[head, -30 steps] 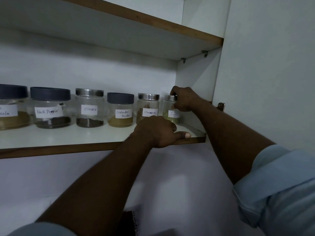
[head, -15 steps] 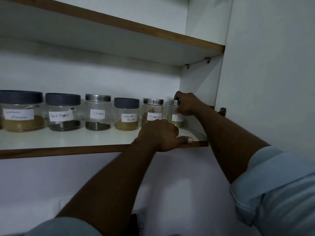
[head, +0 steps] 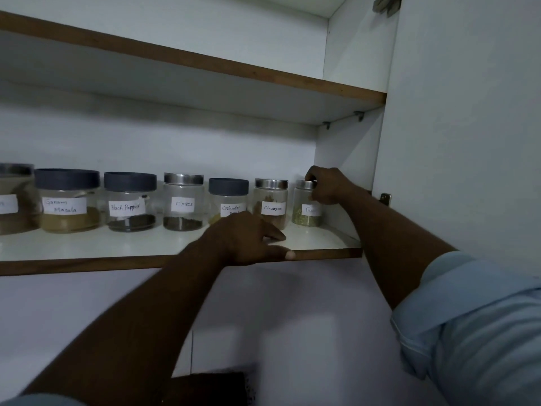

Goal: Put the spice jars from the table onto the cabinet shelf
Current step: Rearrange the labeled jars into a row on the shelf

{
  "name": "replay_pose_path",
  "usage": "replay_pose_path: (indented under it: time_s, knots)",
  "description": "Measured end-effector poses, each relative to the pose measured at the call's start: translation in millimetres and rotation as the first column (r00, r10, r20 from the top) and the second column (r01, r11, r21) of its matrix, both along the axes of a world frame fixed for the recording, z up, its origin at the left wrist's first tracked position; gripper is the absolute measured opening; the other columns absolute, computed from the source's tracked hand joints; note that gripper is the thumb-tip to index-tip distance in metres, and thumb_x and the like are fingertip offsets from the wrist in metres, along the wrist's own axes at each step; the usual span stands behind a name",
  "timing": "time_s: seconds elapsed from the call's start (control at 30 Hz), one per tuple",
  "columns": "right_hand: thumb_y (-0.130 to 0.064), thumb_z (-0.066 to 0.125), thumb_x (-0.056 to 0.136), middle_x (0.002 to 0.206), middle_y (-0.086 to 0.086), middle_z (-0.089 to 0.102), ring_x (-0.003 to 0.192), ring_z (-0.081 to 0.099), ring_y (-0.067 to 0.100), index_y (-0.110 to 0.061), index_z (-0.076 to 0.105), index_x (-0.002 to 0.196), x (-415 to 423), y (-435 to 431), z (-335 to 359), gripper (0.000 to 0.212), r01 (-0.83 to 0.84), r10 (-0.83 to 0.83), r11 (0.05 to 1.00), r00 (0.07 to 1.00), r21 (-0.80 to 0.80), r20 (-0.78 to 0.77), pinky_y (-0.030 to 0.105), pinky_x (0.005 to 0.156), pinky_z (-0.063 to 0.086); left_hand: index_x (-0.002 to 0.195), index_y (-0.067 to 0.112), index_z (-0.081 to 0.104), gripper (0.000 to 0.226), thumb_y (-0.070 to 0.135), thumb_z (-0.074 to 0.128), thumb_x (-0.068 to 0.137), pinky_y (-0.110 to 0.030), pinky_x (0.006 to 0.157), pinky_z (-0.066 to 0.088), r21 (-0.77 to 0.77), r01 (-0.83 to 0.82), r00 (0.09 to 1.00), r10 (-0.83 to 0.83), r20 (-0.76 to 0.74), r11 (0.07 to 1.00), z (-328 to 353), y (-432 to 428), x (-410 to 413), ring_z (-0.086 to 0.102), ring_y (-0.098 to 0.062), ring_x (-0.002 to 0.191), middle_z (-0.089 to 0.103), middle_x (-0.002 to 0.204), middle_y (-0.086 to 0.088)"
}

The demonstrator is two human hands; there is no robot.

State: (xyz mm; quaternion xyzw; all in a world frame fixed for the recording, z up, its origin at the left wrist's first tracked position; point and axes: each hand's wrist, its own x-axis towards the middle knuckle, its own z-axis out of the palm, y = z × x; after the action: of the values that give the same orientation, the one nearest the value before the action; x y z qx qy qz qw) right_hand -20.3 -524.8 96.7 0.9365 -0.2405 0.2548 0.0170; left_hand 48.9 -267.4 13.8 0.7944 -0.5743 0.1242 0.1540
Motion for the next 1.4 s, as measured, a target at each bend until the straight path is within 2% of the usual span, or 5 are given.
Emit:
replay_pose_path:
  time_s: [0.7, 0.8, 0.93, 1.13, 1.4]
  knots:
    - [-0.022, 0.072, 0.092, 0.134, 0.017, 0.06, 0.117, 0.056, 0.032, -0.013, 0.044, 0.141, 2, 3, -2, 0.058, -0.022, 0.022, 0.999, 1.0, 0.032, -0.016, 0.035, 0.092, 0.046, 0.113, 0.045, 0.072, 0.086, 0.103, 0.034, 0.062, -0.035, 0.097, 0.048, -0.056, -0.054, 0.998, 0.053, -0.017, 0.997, -3, -9, 1, 0.06, -0.014, 0.117, 0.068, 0.126, 0.013]
    - [-0.019, 0.072, 0.091, 0.15, 0.016, 0.05, 0.134, 0.049, 0.034, -0.011, 0.039, 0.151, -5, 11, 5, 0.069, -0.08, 0.073, 0.996, 0.985, 0.039, 0.154, 0.034, 0.103, 0.041, 0.095, 0.035, 0.075, 0.097, 0.106, 0.016, 0.062, -0.041, 0.083, 0.053, -0.145, -0.122, 0.991, 0.129, 0.037, 0.982, -2, -13, 1, 0.061, -0.017, 0.097, 0.07, 0.102, 0.002]
    - [-0.038, 0.072, 0.091, 0.139, 0.006, 0.061, 0.126, 0.056, 0.022, -0.015, 0.057, 0.137, -8, 36, 4, 0.053, -0.22, 0.23, 0.973, 0.887, -0.071, 0.4, 0.033, 0.103, 0.044, 0.095, 0.028, 0.073, 0.1, 0.103, 0.013, 0.066, -0.039, 0.075, 0.048, -0.147, -0.15, 0.977, 0.17, 0.13, 0.978, -4, -18, 4, 0.061, -0.022, 0.098, 0.068, 0.104, -0.005]
    - [-0.054, 0.076, 0.081, 0.128, 0.0, 0.064, 0.109, 0.059, 0.018, -0.024, 0.057, 0.132, 16, 75, -4, 0.062, -0.321, 0.336, 0.932, 0.939, -0.166, 0.073, 0.03, 0.084, 0.043, 0.107, 0.028, 0.072, 0.1, 0.102, 0.017, 0.066, -0.037, 0.074, 0.043, -0.118, -0.178, 0.97, 0.194, 0.145, 0.977, -5, -23, 12, 0.061, -0.024, 0.107, 0.069, 0.114, -0.008]
    - [-0.048, 0.078, 0.082, 0.122, 0.001, 0.067, 0.107, 0.06, 0.024, -0.023, 0.056, 0.131, 26, 69, -8, 0.06, -0.219, 0.227, 0.962, 0.973, -0.16, 0.034, 0.036, 0.088, 0.049, 0.095, 0.025, 0.073, 0.094, 0.1, 0.022, 0.07, -0.038, 0.077, 0.051, -0.14, -0.144, 0.974, 0.166, 0.156, 0.98, -9, -24, 13, 0.063, -0.021, 0.096, 0.071, 0.099, -0.005]
